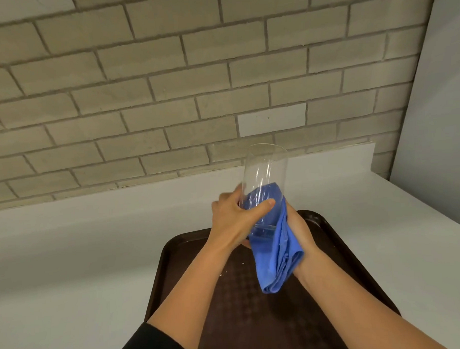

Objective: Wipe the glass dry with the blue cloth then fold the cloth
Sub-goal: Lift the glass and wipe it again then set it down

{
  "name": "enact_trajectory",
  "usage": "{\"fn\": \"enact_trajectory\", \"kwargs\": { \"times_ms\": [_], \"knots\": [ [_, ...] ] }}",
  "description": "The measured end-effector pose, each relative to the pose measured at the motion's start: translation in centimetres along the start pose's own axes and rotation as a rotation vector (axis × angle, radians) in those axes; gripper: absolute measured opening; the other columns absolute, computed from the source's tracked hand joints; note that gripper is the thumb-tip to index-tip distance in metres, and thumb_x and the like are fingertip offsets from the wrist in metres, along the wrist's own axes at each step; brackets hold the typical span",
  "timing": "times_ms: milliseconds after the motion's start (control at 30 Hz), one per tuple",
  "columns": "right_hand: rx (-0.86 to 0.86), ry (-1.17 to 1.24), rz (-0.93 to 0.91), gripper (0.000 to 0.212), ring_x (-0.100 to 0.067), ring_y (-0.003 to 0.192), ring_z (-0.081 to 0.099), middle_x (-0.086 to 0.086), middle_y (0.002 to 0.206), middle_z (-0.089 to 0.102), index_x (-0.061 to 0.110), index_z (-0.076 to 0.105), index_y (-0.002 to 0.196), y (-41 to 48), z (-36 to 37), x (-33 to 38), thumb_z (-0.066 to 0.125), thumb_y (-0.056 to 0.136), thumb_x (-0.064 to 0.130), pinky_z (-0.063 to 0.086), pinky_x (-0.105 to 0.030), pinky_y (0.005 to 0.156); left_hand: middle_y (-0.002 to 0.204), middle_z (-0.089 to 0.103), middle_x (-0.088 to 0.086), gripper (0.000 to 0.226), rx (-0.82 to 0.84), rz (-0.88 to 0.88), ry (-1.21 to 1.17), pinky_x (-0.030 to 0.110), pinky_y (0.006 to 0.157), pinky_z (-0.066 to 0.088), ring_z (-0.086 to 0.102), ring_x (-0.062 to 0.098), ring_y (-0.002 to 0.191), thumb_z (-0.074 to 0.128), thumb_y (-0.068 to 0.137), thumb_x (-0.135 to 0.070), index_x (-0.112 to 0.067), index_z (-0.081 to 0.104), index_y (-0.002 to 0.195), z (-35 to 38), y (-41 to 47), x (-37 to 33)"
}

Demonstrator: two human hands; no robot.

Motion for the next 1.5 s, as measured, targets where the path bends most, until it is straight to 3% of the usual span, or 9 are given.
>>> {"fn": "enact_trajectory", "kwargs": {
  "times_ms": [200, 400, 567, 767, 933, 1033, 1133, 1300, 1500],
  "knots": [
    [-0.001, -0.026, -0.142, 0.034, -0.014, 0.047, 0.066, -0.004, 0.053, 0.07, 0.01, 0.063, 0.076, 0.1, 0.9, 0.5, 0.042, 0.093, 0.031, 0.052, -0.022, 0.042, 0.133, 0.038, -0.001, 0.075, -0.219, 0.274, 0.136, 0.024, 0.084, 0.039, 0.038, 0.006, 0.111, 0.056, 0.08, -0.043, -0.035, 0.013, 0.141, -1.2, -2.0, -3.0],
    [-0.027, -0.551, -0.432, 0.027, 0.003, 0.084, 0.065, 0.013, 0.1, 0.065, 0.041, 0.049, 0.118, -1.3, 2.4, 1.0, 0.036, 0.095, 0.034, 0.051, -0.011, 0.067, 0.127, 0.048, 0.001, 0.081, -0.284, 0.064, -0.112, 0.021, 0.078, 0.051, 0.055, 0.01, 0.103, 0.062, 0.071, -0.055, -0.03, 0.023, 0.138, -3.0, -1.3, -2.5],
    [0.171, -0.806, -0.665, 0.037, 0.032, 0.114, 0.026, 0.039, 0.136, 0.018, 0.066, 0.022, 0.116, -2.8, 6.0, 1.4, 0.033, 0.092, 0.04, 0.029, 0.005, 0.09, 0.091, 0.072, 0.003, 0.07, 0.144, -0.189, -0.74, 0.028, 0.062, 0.055, 0.069, 0.015, 0.076, 0.07, 0.055, -0.06, -0.02, 0.064, 0.112, -2.4, -1.1, -0.5],
    [0.148, -0.943, -0.855, 0.057, -0.002, 0.139, 0.007, 0.01, 0.156, 0.001, 0.041, 0.013, 0.138, -0.6, 9.9, 6.9, 0.044, 0.091, 0.033, 0.016, -0.021, 0.107, 0.088, 0.073, 0.006, 0.053, 0.406, -0.174, -1.06, 0.037, 0.07, 0.056, 0.069, 0.022, 0.08, 0.071, 0.058, -0.05, -0.017, 0.07, 0.099, -1.1, -0.9, -0.7],
    [0.072, -0.72, -0.586, 0.048, -0.007, 0.107, 0.053, 0.003, 0.132, 0.048, 0.032, 0.029, 0.139, 1.5, 8.3, 6.5, 0.039, 0.092, 0.039, 0.043, -0.012, 0.087, 0.088, 0.067, 0.007, 0.056, 0.266, -0.077, -1.069, 0.036, 0.069, 0.055, 0.064, 0.022, 0.079, 0.066, 0.061, -0.047, -0.012, 0.063, 0.104, -1.2, 0.1, -0.8],
    [0.06, -0.656, -0.409, 0.043, -0.019, 0.105, 0.06, -0.004, 0.123, 0.059, 0.027, 0.044, 0.131, 1.4, 6.2, 3.6, 0.038, 0.092, 0.042, 0.048, -0.037, 0.094, 0.076, 0.073, 0.002, 0.035, 0.172, -0.032, -1.04, 0.029, 0.062, 0.056, 0.068, 0.017, 0.069, 0.067, 0.065, -0.043, -0.017, 0.072, 0.088, -1.6, 0.4, -0.3],
    [0.046, -0.67, -0.379, 0.042, -0.011, 0.107, 0.057, 0.004, 0.121, 0.059, 0.029, 0.042, 0.132, 0.7, 5.2, 1.9, 0.039, 0.092, 0.042, 0.045, -0.027, 0.091, 0.073, 0.072, 0.001, 0.03, 0.01, -0.074, -0.937, 0.028, 0.059, 0.055, 0.068, 0.016, 0.065, 0.067, 0.062, -0.047, -0.021, 0.072, 0.077, -2.5, 0.6, 0.8],
    [-0.04, -0.626, -0.381, 0.043, -0.008, 0.102, 0.055, 0.006, 0.121, 0.055, 0.029, 0.038, 0.135, 0.4, 4.4, 1.8, 0.037, 0.093, 0.039, 0.043, -0.023, 0.087, 0.096, 0.06, -0.001, 0.045, -0.312, -0.045, -0.501, 0.028, 0.066, 0.051, 0.06, 0.012, 0.073, 0.062, 0.076, -0.047, -0.022, 0.046, 0.108, -4.9, 0.3, 0.6],
    [-0.061, -0.693, -0.467, 0.048, -0.003, 0.114, 0.045, 0.007, 0.138, 0.041, 0.035, 0.021, 0.14, -0.6, 4.6, 0.9, 0.035, 0.095, 0.033, 0.039, -0.011, 0.088, 0.119, 0.051, 0.002, 0.061, -0.243, -0.052, -0.188, 0.035, 0.087, 0.047, 0.056, 0.02, 0.105, 0.048, 0.083, -0.05, -0.023, 0.032, 0.135, -4.8, -0.3, -0.8]
  ]
}}
Point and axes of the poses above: each hand's wrist, its own y-axis towards the middle knuckle, its own z-axis out of the palm, x = y × z, the point moved 7 cm from there along y, towards the middle knuckle
